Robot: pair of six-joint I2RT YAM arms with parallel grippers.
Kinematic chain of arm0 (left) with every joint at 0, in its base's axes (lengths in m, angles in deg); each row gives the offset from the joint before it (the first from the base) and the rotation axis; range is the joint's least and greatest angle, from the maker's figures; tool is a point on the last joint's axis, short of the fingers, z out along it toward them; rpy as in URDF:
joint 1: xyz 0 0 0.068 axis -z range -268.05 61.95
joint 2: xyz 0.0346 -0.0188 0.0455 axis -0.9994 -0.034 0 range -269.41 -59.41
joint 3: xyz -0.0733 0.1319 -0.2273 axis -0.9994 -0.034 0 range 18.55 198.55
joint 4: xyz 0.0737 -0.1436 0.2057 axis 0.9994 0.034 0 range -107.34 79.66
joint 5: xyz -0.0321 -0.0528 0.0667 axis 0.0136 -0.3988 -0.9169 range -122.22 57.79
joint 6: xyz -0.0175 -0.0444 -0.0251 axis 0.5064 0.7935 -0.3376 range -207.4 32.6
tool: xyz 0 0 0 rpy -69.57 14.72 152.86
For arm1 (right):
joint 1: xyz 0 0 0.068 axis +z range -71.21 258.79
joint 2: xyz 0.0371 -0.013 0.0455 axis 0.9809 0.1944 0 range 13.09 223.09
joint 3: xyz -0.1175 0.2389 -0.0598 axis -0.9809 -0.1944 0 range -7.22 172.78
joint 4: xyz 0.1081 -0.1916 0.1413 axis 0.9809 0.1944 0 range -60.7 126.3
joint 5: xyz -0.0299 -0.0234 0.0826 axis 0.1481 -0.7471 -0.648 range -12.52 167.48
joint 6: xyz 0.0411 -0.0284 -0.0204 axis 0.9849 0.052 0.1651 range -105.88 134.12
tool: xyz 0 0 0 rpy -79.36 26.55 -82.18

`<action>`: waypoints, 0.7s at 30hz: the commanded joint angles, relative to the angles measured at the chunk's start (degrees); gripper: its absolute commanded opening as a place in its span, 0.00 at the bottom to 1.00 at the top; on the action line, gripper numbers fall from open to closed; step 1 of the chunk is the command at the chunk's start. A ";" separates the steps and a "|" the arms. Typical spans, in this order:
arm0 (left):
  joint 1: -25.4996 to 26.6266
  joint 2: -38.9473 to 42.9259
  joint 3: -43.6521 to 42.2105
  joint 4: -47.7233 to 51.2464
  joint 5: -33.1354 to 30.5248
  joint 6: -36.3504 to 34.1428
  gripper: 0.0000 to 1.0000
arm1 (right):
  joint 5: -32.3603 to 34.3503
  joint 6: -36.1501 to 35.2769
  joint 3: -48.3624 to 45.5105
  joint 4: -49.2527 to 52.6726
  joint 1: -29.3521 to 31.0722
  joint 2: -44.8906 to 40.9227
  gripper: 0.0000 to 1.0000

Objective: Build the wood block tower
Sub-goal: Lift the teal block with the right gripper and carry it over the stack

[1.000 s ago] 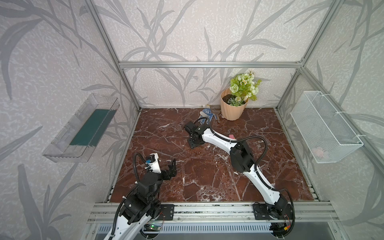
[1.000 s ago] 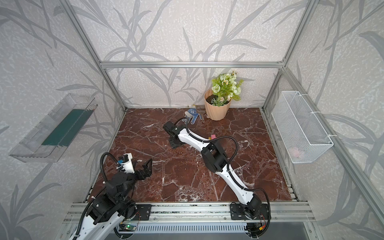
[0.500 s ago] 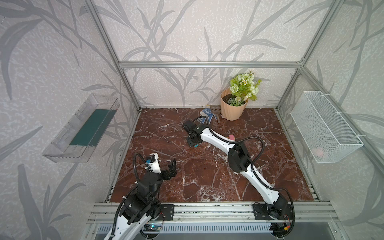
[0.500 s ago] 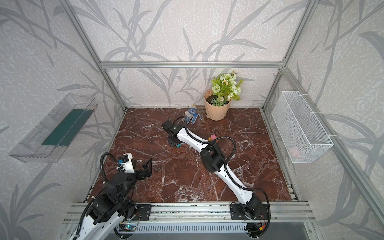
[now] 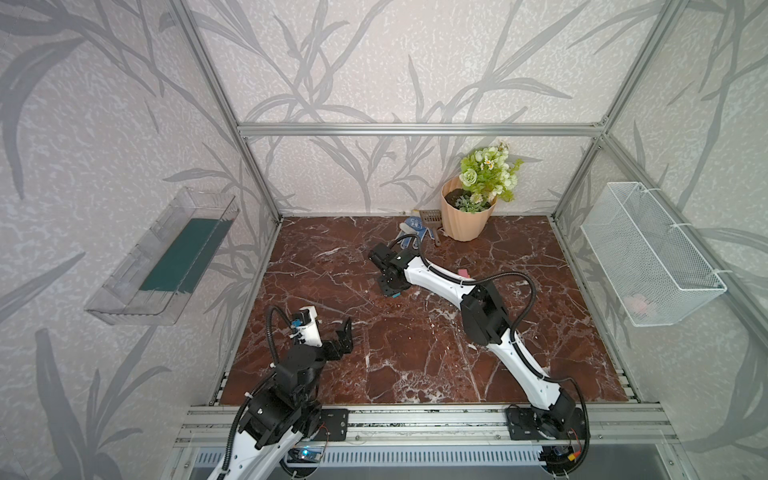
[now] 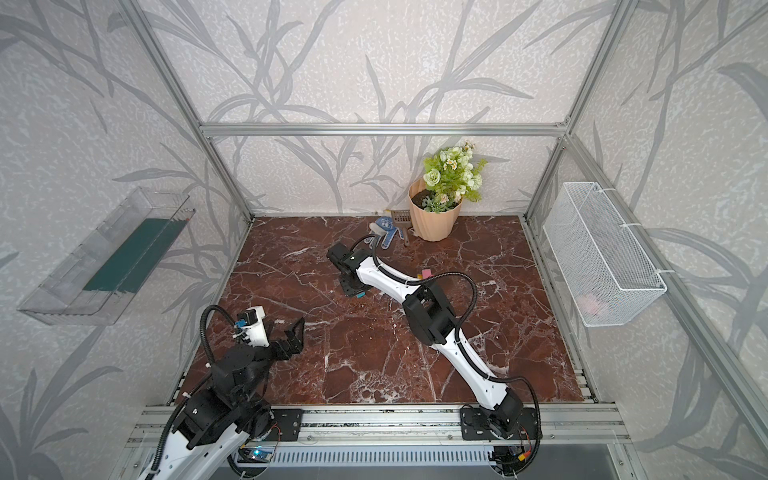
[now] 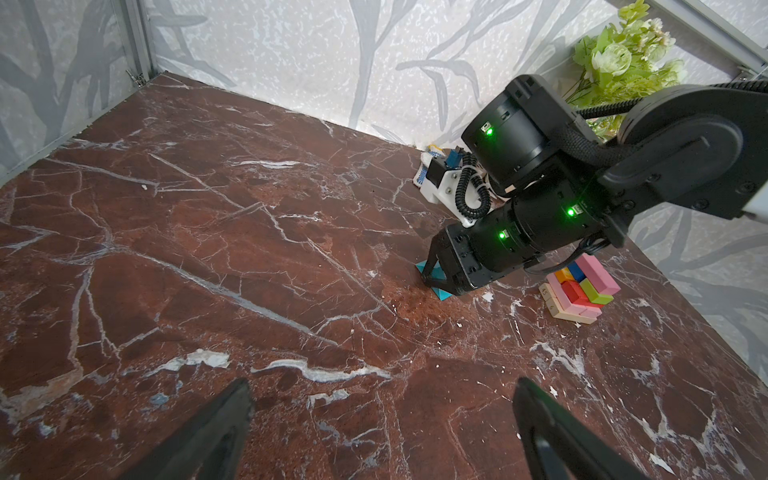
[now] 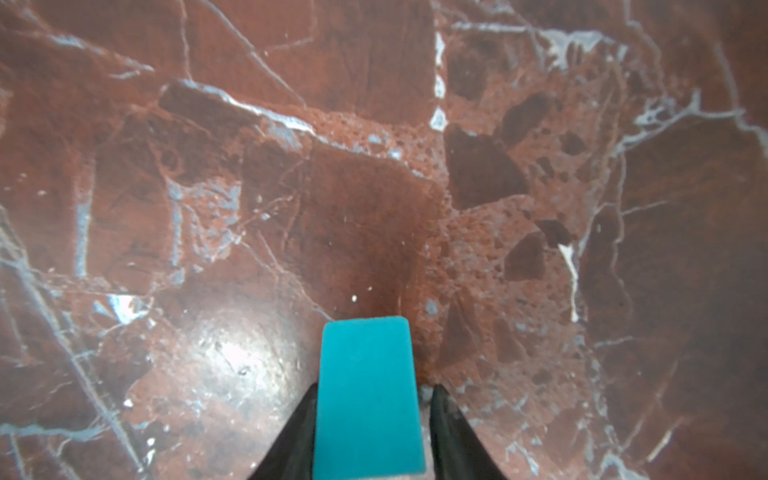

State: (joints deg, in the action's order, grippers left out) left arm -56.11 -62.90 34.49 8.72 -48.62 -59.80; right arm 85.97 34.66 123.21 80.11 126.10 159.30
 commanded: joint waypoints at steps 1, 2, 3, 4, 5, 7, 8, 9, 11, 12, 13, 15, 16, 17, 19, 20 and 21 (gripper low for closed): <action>0.31 -0.28 0.12 -0.84 -0.39 -0.35 0.99 | -0.24 0.65 -2.98 3.22 0.32 -1.04 0.42; 0.29 -0.28 0.07 -0.84 -0.36 -0.43 0.99 | -0.23 0.58 -3.65 2.81 0.33 -1.46 0.41; 0.28 -0.29 0.06 -0.84 -0.21 -0.44 0.99 | -0.23 0.57 -4.48 2.32 0.38 -1.87 0.39; 0.26 -0.29 0.07 -0.84 -0.20 -0.44 0.99 | -0.14 0.56 -4.99 2.17 0.41 -2.21 0.38; 0.31 -0.29 0.13 -0.84 -0.21 -0.44 0.99 | -0.06 0.56 -5.04 2.39 0.41 -2.25 0.36; 0.29 -0.25 0.09 -0.75 -0.33 -0.35 0.99 | -0.05 0.65 -4.76 3.31 0.41 -2.57 0.32; 0.31 -0.27 0.14 -0.75 -0.30 -0.35 0.99 | -0.21 0.65 -4.75 3.42 0.41 -2.82 0.31; 0.31 -0.27 0.11 -0.75 -0.26 -0.35 0.99 | -0.34 0.65 -4.98 3.34 0.41 -3.34 0.29; 0.27 -0.26 0.09 -0.74 -0.18 -0.35 0.99 | -0.32 0.58 -6.02 2.84 0.42 -4.68 0.28; 0.29 -0.26 0.13 -0.75 -0.07 -0.35 0.99 | -0.45 0.58 -6.81 2.34 0.42 -5.66 0.27; 0.31 -0.28 0.10 -0.75 -0.12 -0.35 0.99 | -0.47 0.65 -7.57 2.11 0.39 -6.72 0.27; 0.31 -0.26 0.20 -0.58 -0.36 -0.31 0.99 | -0.65 0.73 -8.61 2.36 0.42 -8.85 0.24; 0.31 -0.21 0.20 -0.58 -0.28 -0.26 0.99 | -0.54 0.74 -9.52 2.47 0.37 -10.22 0.23; 0.31 -0.21 0.23 -0.58 -0.20 -0.26 0.99 | -0.42 0.73 -10.55 2.34 0.41 -11.76 0.23; 0.31 -0.29 0.19 -0.58 -0.10 -0.27 0.99 | 0.44 0.72 -14.59 0.54 0.41 -16.23 0.23; 0.31 -0.26 0.14 -0.58 -0.15 -0.33 0.99 | 0.84 0.73 -16.77 -0.45 0.42 -18.35 0.22; 0.27 -0.19 0.19 -0.58 -0.05 -0.26 0.99 | 1.16 0.87 -19.31 -1.71 0.41 -20.97 0.23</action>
State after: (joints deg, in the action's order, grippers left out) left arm -56.11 -62.90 34.49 8.70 -48.60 -59.82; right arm 86.19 35.36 106.60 79.65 126.32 146.25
